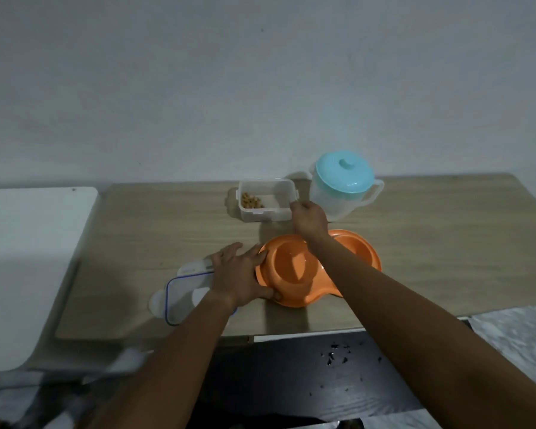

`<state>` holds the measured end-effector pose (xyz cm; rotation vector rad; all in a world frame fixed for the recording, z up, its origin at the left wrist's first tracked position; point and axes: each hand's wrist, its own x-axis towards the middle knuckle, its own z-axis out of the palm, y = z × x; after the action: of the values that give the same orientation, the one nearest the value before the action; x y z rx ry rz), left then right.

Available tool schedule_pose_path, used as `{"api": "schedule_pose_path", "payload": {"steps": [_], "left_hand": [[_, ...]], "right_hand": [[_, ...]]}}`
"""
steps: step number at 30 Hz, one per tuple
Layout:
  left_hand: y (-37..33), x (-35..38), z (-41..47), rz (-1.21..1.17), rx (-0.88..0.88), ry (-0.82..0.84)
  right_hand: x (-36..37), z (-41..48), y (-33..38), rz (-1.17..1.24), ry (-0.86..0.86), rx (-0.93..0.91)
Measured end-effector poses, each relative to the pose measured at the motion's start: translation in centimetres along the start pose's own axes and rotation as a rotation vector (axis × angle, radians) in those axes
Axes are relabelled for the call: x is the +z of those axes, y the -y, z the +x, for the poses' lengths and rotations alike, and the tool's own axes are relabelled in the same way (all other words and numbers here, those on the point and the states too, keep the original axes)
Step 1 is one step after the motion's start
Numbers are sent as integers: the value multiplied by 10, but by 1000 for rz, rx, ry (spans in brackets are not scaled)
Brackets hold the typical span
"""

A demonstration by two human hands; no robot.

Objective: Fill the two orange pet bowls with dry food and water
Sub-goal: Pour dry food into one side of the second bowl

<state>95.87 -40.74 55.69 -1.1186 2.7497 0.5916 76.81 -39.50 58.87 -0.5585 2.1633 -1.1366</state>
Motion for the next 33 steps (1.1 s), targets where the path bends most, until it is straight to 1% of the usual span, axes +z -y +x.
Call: {"api": "schedule_pose_path", "payload": {"steps": [3, 5, 7, 12, 16, 18, 20, 23, 25, 30, 33], "left_hand": [[3, 4, 4, -19, -2, -15], [6, 6, 6, -23, 3, -20], [9, 10, 7, -22, 11, -30], [6, 9, 5, -12, 3, -27], [3, 5, 4, -54, -15, 22], [2, 5, 1, -67, -20, 35], [2, 3, -1, -80, -22, 35], [2, 3, -4, -87, -8, 33], [1, 3, -5, -91, -10, 32], [-10, -6, -10, -122, -21, 56], [-20, -9, -17, -191, -26, -23]], "right_hand": [[13, 32, -10, 14, 14, 97], [24, 54, -27, 10, -4, 119], [28, 55, -29, 28, -34, 123], [16, 24, -20, 136, -116, 144], [-9, -11, -13, 182, -155, 112], [-24, -32, -9, 314, -120, 143], [-38, -47, -8, 458, -23, 189], [-66, -72, -11, 583, 109, 257], [-85, -80, -20, 650, 145, 283], [-121, -95, -35, 725, 172, 256], [-135, -100, -41, 709, 185, 204]]}}
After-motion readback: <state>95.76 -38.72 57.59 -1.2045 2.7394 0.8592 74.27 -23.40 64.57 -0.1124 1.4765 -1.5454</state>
